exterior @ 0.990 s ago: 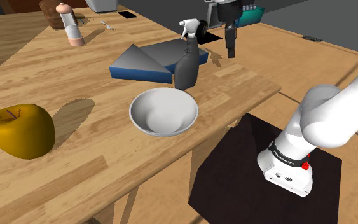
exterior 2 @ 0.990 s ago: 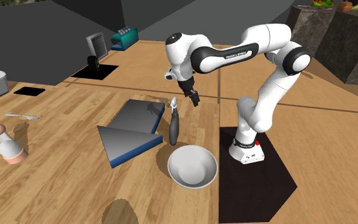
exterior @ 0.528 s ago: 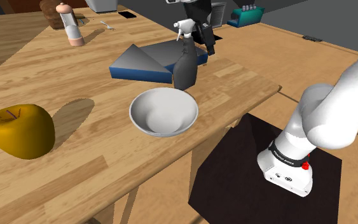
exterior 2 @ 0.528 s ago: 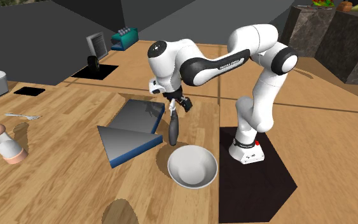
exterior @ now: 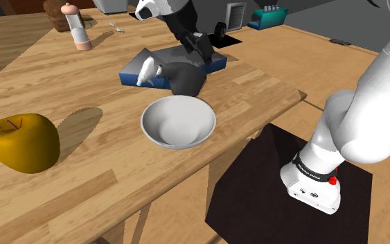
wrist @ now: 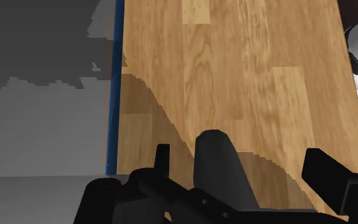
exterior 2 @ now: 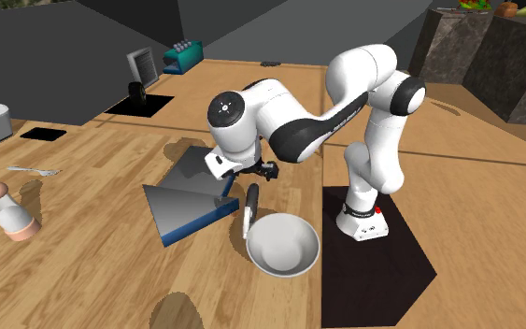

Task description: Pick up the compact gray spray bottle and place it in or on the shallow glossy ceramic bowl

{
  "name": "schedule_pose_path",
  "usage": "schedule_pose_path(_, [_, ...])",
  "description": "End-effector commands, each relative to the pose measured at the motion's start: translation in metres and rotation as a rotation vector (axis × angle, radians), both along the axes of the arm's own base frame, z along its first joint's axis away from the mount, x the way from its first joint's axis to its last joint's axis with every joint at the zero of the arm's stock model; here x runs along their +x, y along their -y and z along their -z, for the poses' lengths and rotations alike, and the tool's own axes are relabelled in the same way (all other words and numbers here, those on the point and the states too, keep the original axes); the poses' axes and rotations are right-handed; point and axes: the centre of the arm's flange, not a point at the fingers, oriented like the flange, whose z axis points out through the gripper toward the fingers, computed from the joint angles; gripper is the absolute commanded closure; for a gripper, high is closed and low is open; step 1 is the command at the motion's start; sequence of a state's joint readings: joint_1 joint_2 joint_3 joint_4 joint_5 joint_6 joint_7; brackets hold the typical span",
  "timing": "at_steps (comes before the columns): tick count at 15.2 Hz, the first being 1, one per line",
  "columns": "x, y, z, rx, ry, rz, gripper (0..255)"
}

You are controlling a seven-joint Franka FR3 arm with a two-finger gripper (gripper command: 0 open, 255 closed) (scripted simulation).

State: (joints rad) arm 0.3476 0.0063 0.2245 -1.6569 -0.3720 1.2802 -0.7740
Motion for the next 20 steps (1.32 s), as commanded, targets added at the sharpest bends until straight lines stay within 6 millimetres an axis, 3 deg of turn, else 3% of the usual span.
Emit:
schedule_pose_path(1, [-0.003, -0.008, 0.007, -0.009, -0.012, -0.046, 0])
schedule_pose_path(8, [-0.006, 0.010, 0.037, -0.009, -0.012, -0.046, 0])
schedule_pose_path(15, [-0.006, 0.010, 0.037, -0.009, -0.012, -0.046, 0])
schedule_pose_path(16, [-0.006, 0.010, 0.037, -0.009, -0.012, -0.046, 255])
schedule_pose_path(20, [-0.006, 0.010, 0.037, -0.009, -0.012, -0.046, 255])
